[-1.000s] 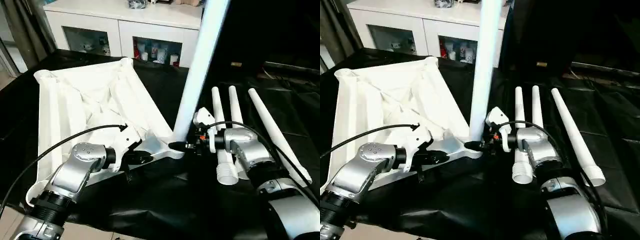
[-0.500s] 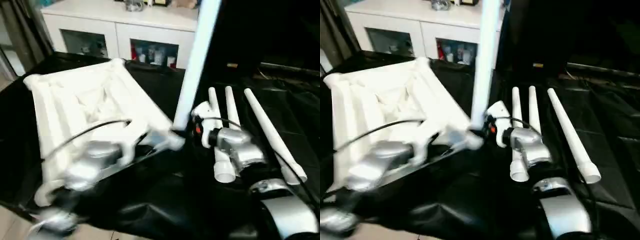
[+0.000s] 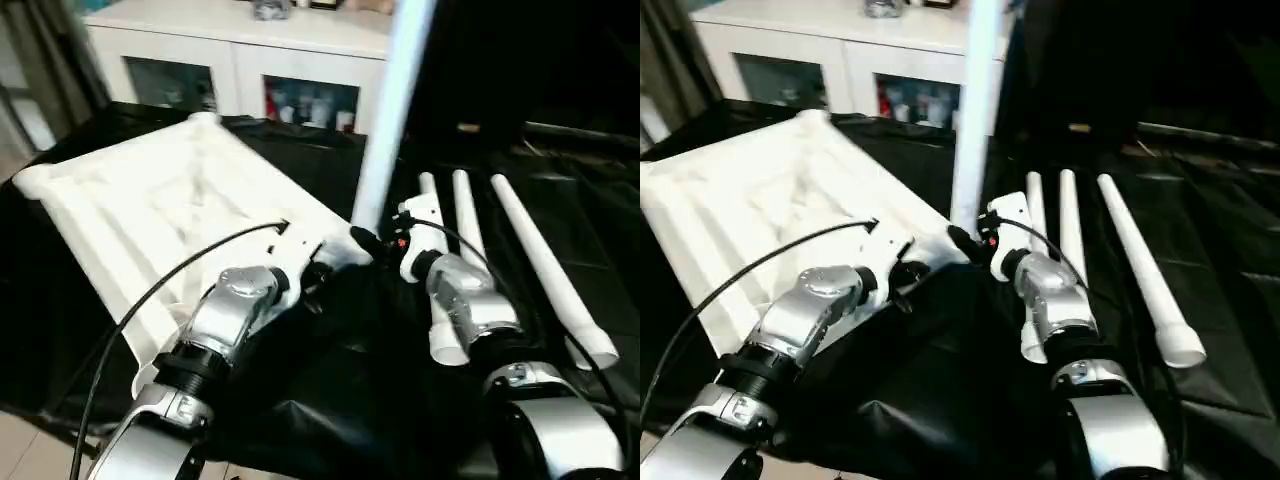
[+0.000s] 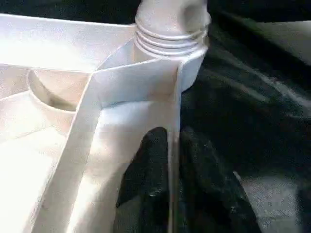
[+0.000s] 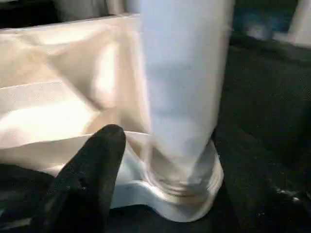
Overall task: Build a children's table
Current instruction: Insert table leg to table base
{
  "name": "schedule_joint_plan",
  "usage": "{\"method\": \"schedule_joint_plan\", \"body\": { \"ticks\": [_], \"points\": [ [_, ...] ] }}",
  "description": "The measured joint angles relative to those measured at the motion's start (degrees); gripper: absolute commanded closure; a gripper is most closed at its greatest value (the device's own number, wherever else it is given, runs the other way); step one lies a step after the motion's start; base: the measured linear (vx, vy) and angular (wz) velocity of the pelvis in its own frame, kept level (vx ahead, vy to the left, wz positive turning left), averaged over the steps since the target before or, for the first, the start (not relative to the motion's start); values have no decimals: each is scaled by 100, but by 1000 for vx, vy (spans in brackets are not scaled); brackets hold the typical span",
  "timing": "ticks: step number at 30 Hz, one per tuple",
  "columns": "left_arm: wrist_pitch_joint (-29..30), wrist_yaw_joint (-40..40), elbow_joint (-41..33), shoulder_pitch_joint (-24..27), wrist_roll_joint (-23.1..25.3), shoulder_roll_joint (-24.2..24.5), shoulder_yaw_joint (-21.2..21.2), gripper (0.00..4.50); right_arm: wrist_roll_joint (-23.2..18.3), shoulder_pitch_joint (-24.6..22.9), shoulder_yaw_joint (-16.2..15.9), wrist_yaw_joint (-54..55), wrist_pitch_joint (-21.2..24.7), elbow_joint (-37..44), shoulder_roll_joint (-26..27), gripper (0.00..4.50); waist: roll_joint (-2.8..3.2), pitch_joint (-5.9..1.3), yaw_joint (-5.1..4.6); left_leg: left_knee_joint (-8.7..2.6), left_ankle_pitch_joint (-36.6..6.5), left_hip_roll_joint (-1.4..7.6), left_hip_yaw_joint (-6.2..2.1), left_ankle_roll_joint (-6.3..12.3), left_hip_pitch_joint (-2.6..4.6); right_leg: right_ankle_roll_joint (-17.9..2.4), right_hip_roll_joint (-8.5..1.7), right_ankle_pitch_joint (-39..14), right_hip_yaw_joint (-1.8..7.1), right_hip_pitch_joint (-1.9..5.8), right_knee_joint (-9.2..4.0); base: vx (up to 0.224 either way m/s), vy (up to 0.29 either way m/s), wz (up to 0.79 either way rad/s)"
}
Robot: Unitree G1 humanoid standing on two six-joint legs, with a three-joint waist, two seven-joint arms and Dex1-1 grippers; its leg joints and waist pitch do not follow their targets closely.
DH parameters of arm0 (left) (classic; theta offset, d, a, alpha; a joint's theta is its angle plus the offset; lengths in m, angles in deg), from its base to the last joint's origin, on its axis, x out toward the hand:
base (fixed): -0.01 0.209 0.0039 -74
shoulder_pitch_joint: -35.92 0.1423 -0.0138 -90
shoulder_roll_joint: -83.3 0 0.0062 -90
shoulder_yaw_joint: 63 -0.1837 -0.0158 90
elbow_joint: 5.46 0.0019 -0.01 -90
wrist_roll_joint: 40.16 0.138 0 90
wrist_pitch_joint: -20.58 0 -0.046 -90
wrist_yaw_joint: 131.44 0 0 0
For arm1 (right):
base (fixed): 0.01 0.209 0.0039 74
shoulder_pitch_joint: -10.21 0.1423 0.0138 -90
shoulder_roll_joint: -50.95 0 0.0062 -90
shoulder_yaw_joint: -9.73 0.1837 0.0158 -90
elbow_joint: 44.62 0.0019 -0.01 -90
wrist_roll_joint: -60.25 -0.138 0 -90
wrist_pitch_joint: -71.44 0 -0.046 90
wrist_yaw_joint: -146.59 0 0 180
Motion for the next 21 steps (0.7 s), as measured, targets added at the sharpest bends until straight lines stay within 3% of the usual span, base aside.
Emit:
{"method": "schedule_joint_plan", "body": {
  "ticks": [1,6,10,13,16,19,20,21],
  "points": [
    [-15,-14,-15,7,-52,2,52,360,-45,-49,-13,-266,50,160,-143,139,-8,5,4,1,10,0,0,18,-10,0,0,0,0,-7,0,0,0,0],
    [-222,-114,-315,50,-268,299,454,334,-411,-342,51,-1314,328,768,-945,139,-25,14,2,47,4,4,-6,62,-99,0,0,2,-6,-86,23,0,0,0],
    [-50,-152,-974,76,-421,747,816,303,-569,-526,121,-1673,549,1052,-1194,139,-22,15,-1,62,2,9,-6,65,-102,-1,1,3,-7,-89,33,0,0,0],
    [252,-132,-1348,90,-433,1114,1017,270,-603,-648,76,-1835,716,1422,-1197,139,-22,15,5,76,2,13,-6,64,-95,-3,1,4,-7,-81,40,0,0,0],
    [650,-24,-1588,175,-308,1611,1185,267,-578,-791,-204,-1907,818,1648,-1113,139,-23,15,-15,85,2,14,-6,63,-93,-6,1,11,-6,-79,41,0,0,0],
    [1018,142,-1800,384,139,2392,1263,229,-322,-790,-460,-1516,974,1565,-778,139,-36,23,-85,87,3,22,-6,59,-94,-7,8,14,-6,-82,45,0,0,0],
    [1126,146,-1876,455,250,2595,1301,284,-246,-778,-484,-1319,985,1477,-659,167,-36,23,-81,88,3,24,-6,57,-94,-8,9,14,-6,-82,44,0,0,0],
    [1277,123,-2012,571,376,2852,1289,287,-135,-689,-494,-1017,1011,1297,-505,175,-35,23,-89,88,3,24,-5,56,-94,-9,9,15,-5,-82,44,0,0,0]
  ]
}}
